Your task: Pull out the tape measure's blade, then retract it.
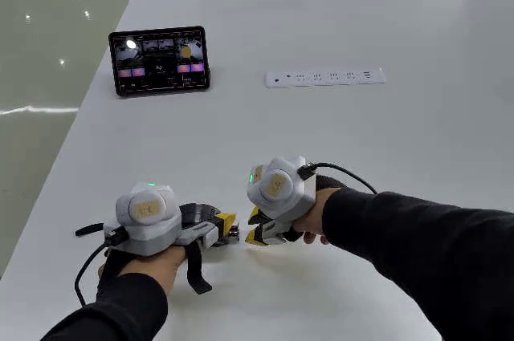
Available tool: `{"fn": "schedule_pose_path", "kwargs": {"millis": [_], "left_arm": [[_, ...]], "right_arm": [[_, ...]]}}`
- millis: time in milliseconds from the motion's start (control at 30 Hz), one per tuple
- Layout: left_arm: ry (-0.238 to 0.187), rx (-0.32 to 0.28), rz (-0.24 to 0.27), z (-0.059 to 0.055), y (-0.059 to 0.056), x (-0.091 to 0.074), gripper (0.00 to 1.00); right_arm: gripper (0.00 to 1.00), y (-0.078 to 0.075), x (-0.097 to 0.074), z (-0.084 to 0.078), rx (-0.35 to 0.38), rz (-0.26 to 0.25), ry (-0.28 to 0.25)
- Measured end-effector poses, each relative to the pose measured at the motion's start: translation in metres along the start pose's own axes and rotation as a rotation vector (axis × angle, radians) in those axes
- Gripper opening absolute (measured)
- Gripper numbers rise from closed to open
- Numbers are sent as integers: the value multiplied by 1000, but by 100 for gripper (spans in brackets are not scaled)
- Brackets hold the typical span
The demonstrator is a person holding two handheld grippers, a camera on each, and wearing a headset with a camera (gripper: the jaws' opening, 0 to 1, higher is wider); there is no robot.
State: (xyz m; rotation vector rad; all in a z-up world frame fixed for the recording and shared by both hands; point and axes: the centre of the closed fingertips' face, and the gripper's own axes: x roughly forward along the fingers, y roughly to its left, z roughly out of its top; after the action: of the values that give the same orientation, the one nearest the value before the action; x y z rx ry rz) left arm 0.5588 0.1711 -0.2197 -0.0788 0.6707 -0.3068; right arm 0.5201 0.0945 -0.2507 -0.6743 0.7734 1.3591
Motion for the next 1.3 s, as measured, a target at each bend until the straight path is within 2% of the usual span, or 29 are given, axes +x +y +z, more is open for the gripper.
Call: {"fn": "schedule_pose_path", "kwargs": {"millis": [233,300,500,700,867,1100,1167,1200,1300], "left_arm": [[12,20,-39,-2,-4,0,76],[14,39,-48,-2,-4,-3,76],[31,85,-79,-1,-1,-10,86],[44,121,-109,-2,-2,-17,91],[36,114,-133,-1,2,-20,95],[28,125,-157,-2,1,-28,99],[29,133,-171,-2,0,-31,99],[25,136,-197,-2,-2,-33,99],[31,146,-234,-3,-4,-37,99]], "right_arm": [[19,-3,-20,-9,56,-44,-41],[19,-4,-26,-14,76,-60,-52],[22,-8,-42,-26,136,-106,-87],[26,-10,-67,-43,198,-174,-135],[27,-11,-83,-62,255,-200,-149],[30,-8,-97,-79,293,-214,-153],[31,-7,-100,-83,301,-219,-153],[32,-6,-102,-84,302,-223,-153],[34,-5,-105,-88,288,-237,-146]]}}
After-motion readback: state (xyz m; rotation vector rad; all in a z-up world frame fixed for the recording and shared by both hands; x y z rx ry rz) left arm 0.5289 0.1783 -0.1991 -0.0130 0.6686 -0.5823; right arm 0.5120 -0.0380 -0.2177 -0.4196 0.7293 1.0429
